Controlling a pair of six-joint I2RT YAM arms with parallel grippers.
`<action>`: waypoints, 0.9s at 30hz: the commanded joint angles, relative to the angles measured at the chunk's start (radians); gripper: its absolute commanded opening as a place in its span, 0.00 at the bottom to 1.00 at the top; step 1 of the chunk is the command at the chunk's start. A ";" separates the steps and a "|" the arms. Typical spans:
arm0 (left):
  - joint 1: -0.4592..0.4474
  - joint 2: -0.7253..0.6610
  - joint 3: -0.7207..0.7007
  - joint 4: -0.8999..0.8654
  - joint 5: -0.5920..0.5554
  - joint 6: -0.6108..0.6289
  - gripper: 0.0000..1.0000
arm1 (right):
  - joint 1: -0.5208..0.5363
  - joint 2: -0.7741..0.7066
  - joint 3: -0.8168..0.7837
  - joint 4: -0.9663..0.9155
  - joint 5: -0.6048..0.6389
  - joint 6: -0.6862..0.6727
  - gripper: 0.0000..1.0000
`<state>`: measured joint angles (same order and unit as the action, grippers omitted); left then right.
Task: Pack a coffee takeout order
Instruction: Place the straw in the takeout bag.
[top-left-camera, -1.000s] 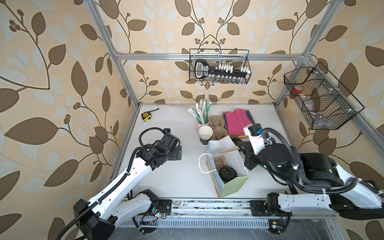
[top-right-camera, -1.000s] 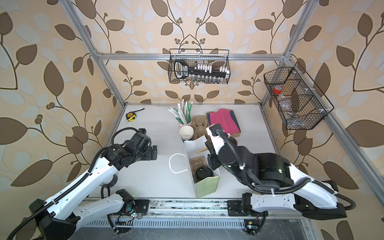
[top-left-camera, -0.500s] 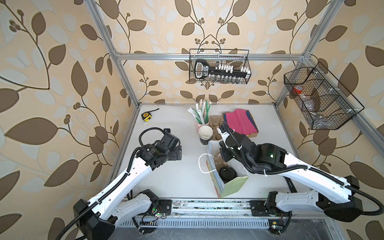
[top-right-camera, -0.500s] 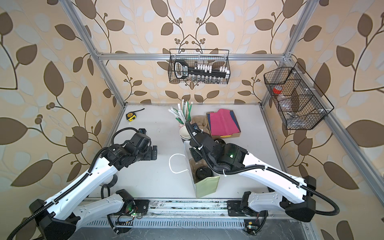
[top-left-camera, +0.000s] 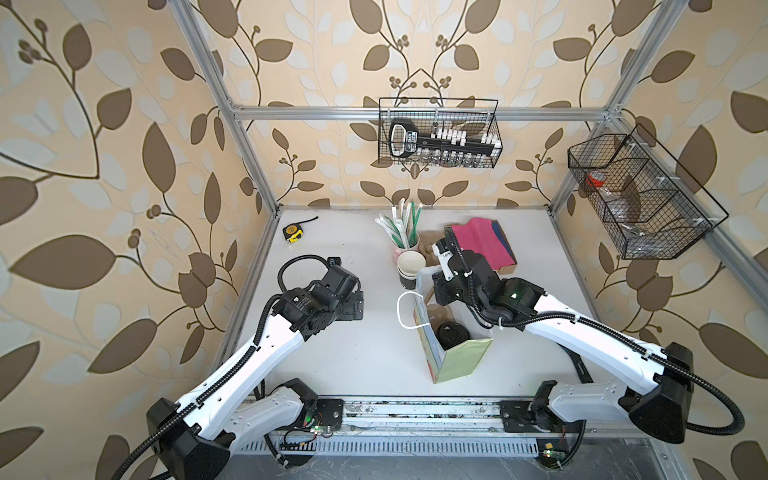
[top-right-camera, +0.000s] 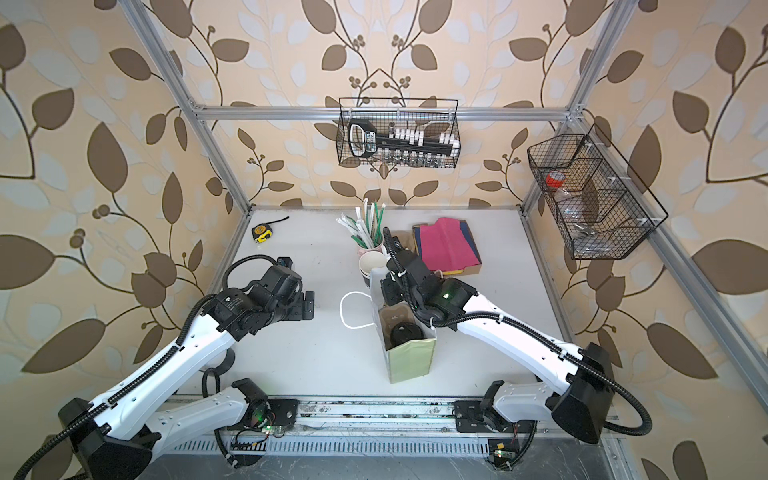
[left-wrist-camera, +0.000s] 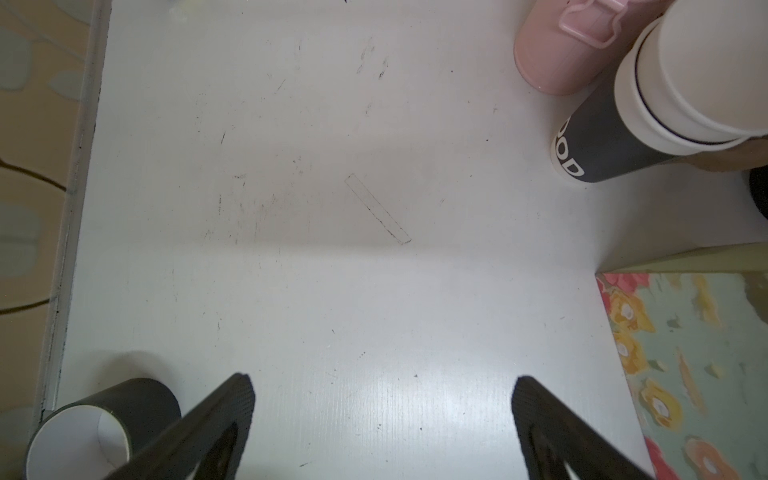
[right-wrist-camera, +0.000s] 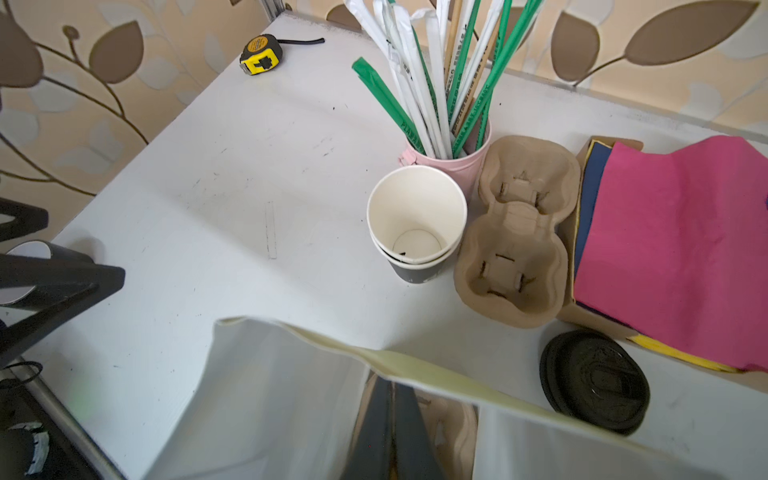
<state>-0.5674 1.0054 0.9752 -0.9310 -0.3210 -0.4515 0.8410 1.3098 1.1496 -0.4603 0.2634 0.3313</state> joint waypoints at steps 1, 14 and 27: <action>0.012 -0.004 -0.003 0.004 -0.004 0.007 0.99 | -0.009 0.043 -0.008 0.070 -0.015 -0.035 0.00; 0.015 -0.004 -0.001 0.006 0.003 0.008 0.99 | -0.019 0.111 0.123 0.008 0.053 -0.057 0.07; 0.019 -0.005 -0.003 0.006 0.006 0.008 0.99 | 0.042 -0.001 0.230 -0.100 0.083 -0.078 0.60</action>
<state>-0.5610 1.0054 0.9752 -0.9306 -0.3172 -0.4507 0.8635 1.3598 1.3216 -0.5194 0.3119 0.2733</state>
